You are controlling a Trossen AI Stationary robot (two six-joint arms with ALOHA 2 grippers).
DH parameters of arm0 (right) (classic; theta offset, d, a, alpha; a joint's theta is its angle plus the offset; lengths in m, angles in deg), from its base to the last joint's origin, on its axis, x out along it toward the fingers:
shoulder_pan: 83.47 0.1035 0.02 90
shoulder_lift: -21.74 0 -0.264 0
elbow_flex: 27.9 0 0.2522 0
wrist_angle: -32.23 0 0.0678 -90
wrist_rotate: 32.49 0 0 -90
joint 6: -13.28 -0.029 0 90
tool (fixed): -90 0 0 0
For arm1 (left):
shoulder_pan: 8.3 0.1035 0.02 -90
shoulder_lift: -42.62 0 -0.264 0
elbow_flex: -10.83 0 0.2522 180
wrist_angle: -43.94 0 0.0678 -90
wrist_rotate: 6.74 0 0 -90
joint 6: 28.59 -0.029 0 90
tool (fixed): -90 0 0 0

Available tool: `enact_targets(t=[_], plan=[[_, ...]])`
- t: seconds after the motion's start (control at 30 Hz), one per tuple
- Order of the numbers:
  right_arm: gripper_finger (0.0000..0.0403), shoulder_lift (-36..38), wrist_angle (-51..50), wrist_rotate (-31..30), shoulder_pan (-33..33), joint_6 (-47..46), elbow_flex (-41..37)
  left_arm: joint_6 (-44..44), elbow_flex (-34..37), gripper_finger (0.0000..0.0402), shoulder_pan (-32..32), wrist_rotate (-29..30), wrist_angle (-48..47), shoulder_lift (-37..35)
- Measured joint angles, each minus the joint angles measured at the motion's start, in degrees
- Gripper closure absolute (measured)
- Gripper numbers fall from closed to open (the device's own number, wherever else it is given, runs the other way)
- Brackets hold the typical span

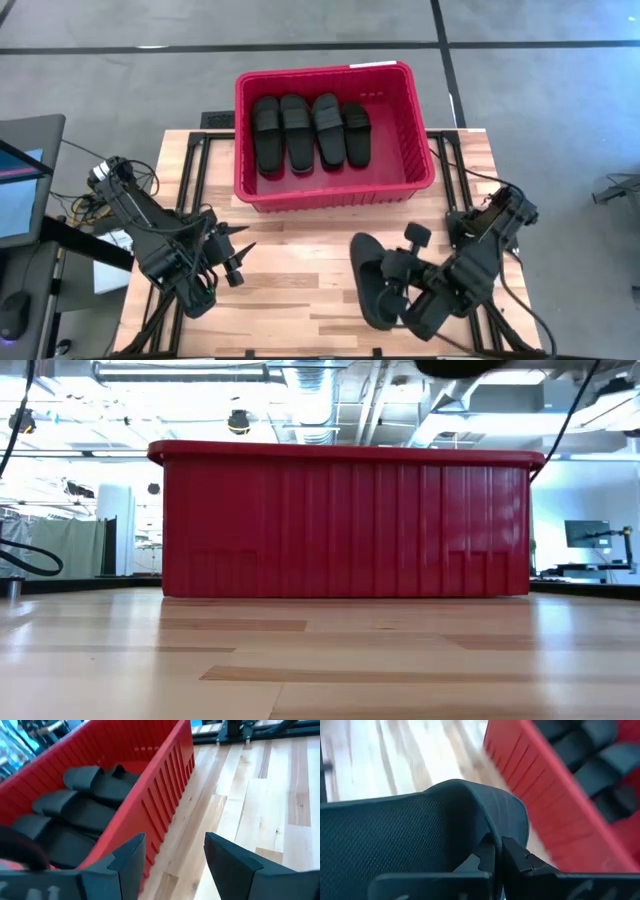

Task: Pick and place slides into bin
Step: Put the black slipper into the red container

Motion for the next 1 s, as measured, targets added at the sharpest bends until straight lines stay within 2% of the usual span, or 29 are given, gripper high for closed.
enact_targets(t=[0.37, 0.6, 0.77, 1.0], plan=[[0.0402, 0.0, 0.0, -7.1, -8.9, 16.6, 8.0, -9.6, -4.4, 0.0209, -0.8, 3.6, 0.1, -6.9], [0.0402, 1.9, 0.0, -7.4, -17.4, 29.2, 8.2, -10.8, -4.6, 0.0209, -3.3, 11.4, 0.0, -11.1], [0.0402, 4.5, 0.0, -7.4, -24.0, 37.1, 7.9, -11.2, -4.6, 0.0209, -3.4, 14.2, 0.0, -13.0], [0.0402, 9.3, 0.0, -7.3, -33.4, 48.7, 7.8, -11.7, -4.6, 0.0209, -3.4, 21.8, 0.0, -13.7]])
